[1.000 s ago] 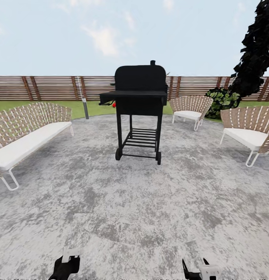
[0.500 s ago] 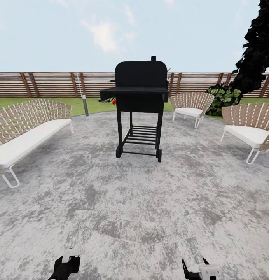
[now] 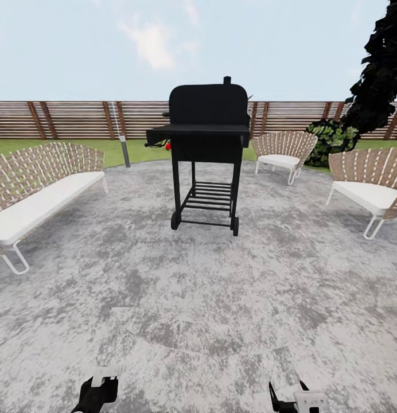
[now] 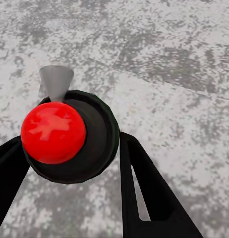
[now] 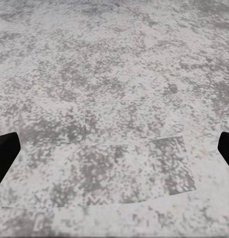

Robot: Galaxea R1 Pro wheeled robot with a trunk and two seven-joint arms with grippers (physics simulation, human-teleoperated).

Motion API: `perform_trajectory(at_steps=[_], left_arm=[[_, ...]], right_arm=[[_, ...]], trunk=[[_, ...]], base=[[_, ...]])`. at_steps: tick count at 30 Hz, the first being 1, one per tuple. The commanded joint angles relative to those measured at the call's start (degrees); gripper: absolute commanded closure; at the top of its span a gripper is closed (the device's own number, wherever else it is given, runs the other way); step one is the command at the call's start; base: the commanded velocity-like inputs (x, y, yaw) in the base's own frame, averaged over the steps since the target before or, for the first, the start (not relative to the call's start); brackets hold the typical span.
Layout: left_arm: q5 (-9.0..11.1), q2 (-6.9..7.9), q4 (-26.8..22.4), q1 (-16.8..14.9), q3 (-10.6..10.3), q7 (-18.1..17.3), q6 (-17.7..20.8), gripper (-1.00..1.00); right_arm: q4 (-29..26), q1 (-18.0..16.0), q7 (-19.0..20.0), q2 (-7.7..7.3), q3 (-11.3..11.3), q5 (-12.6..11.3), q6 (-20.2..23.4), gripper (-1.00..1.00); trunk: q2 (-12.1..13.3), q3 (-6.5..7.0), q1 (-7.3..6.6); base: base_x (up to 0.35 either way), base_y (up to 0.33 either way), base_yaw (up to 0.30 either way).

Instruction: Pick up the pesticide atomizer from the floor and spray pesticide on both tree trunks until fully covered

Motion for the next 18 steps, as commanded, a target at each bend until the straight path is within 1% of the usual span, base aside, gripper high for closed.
perform_trajectory(at_steps=[1, 5, 7, 13, 18], left_arm=[[0.2, 0.00, 0.0, 0.0, 0.0, 0.1, -0.2, 1.00], [0.2, 0.00, 0.2, 0.0, 0.0, 0.1, -0.2, 1.00], [0.2, 0.00, 0.2, 0.0, 0.0, 0.1, -0.2, 1.00], [0.3, 0.00, 0.2, 0.0, 0.0, 0.1, -0.2, 1.00], [0.3, 0.00, 0.2, 0.0, 0.0, 0.1, -0.2, 1.00]], right_arm=[[0.0, 0.0, 0.1, -0.01, 0.0, 0.0, -0.2, -1.00], [0.0, 0.0, 0.1, -0.01, 0.0, 0.1, -0.2, -1.00], [0.0, 0.0, 0.1, -0.01, 0.0, 0.1, -0.2, -1.00], [0.0, 0.0, 0.0, -0.01, 0.1, 0.1, -0.2, -1.00], [0.0, 0.0, 0.0, -0.01, 0.0, 0.0, -0.2, -1.00]], trunk=[[0.0, -0.14, -0.01], [0.0, -0.49, -0.01], [0.0, -0.59, -0.01], [0.0, -0.66, -0.01], [0.0, -0.66, -0.01]], base=[[0.000, 0.000, -0.031], [-0.013, 0.000, -0.058], [-0.153, 0.000, -0.043], [-0.289, 0.007, -0.017], [-0.328, 0.059, -0.187]])
